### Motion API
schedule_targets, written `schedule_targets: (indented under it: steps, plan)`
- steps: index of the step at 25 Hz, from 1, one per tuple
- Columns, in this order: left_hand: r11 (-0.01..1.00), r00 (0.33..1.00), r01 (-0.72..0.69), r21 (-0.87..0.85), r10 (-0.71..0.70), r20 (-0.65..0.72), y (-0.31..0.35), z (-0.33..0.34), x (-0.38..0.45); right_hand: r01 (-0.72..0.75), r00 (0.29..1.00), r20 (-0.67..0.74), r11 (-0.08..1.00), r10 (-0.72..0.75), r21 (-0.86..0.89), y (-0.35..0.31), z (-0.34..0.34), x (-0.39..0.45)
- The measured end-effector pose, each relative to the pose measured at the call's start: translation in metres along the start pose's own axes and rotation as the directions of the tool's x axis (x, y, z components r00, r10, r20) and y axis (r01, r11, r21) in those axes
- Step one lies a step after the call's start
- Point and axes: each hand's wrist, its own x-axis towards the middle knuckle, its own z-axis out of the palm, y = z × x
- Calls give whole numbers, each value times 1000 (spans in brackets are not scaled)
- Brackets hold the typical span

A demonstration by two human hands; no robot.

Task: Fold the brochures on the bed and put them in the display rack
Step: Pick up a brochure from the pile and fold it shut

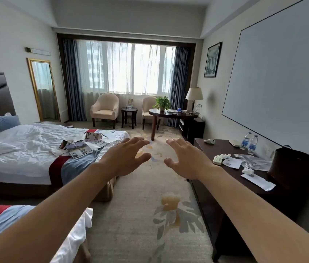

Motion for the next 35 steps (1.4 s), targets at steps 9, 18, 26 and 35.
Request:
schedule_targets:
  steps: [9,18,26,35]
  plan:
    - [1000,1000,-18,-23,18,6,-41,36,51,55,998,31,998,-56,30,23,34,60]
    - [999,998,38,-24,-36,53,-78,86,151,103,992,69,992,-108,69,96,77,167]
    - [998,996,54,-22,-52,71,-148,130,235,157,982,95,983,-165,92,128,129,280]
    - [996,994,65,-64,-58,98,-266,185,382,73,986,149,997,-78,39,198,183,439]
